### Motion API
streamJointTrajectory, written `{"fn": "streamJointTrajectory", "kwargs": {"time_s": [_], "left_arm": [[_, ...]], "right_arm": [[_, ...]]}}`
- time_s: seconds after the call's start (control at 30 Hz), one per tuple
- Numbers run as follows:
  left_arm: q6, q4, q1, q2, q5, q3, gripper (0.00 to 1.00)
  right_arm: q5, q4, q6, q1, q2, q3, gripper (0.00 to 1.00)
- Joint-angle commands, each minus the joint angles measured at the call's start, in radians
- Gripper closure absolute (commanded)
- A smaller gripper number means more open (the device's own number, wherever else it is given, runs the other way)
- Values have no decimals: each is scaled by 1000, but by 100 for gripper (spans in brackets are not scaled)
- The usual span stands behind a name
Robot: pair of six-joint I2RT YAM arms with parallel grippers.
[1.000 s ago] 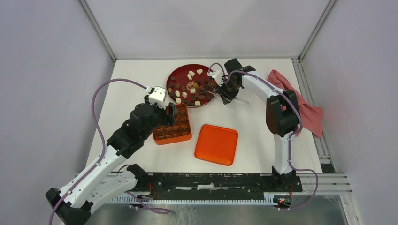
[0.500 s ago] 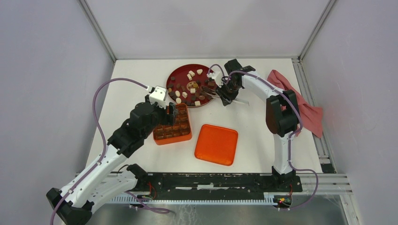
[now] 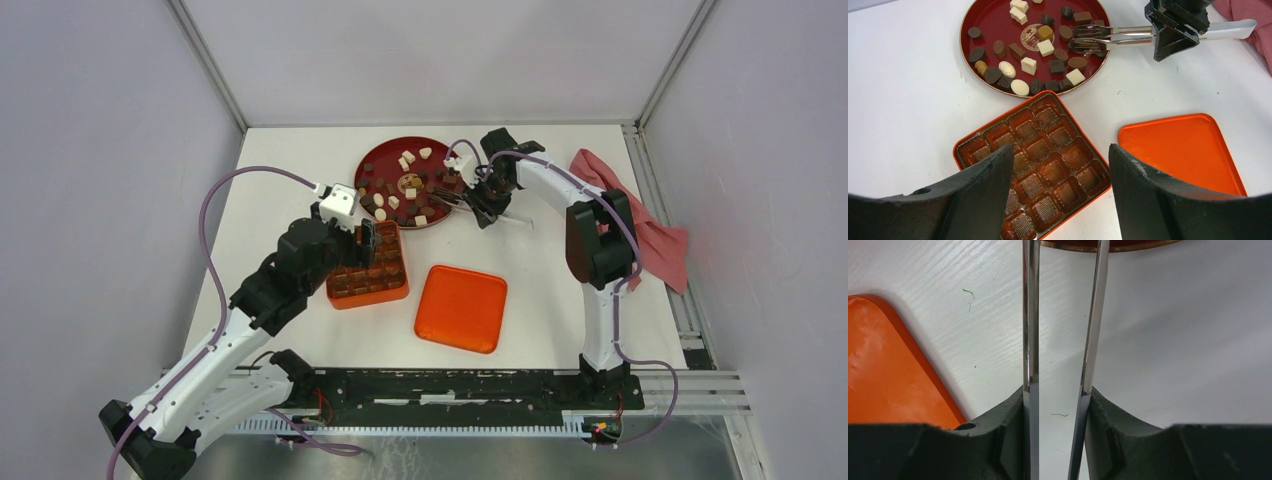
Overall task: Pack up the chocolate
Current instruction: Pick up the fake chocolate from the plate.
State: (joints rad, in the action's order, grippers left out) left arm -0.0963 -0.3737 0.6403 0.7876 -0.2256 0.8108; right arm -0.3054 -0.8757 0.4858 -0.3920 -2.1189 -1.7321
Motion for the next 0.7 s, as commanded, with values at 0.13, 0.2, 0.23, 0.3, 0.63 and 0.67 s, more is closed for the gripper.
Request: {"fn": "streamJointTrajectory", "kwargs": {"time_s": [0.13, 0.2, 0.23, 0.3, 0.63, 0.67], "left_arm": [[34, 4, -8, 3, 15, 1, 25], [34, 4, -7, 4, 15, 1, 25], [34, 4, -9, 3, 15, 1, 25], [34, 4, -10, 4, 15, 0, 25], [32, 4, -13, 5, 17, 1, 26], [32, 5, -13, 4, 18, 1, 26]], "right_arm": [[-18, -5, 8, 4, -16, -65, 61], [-24, -5, 9, 4, -19, -69, 61], [-25, -4, 9, 4, -20, -70, 62], [-29, -8, 14, 4, -22, -76, 66], [-63, 1, 18, 5, 30, -66, 100], [-68, 6, 17, 7, 38, -67, 100]]}}
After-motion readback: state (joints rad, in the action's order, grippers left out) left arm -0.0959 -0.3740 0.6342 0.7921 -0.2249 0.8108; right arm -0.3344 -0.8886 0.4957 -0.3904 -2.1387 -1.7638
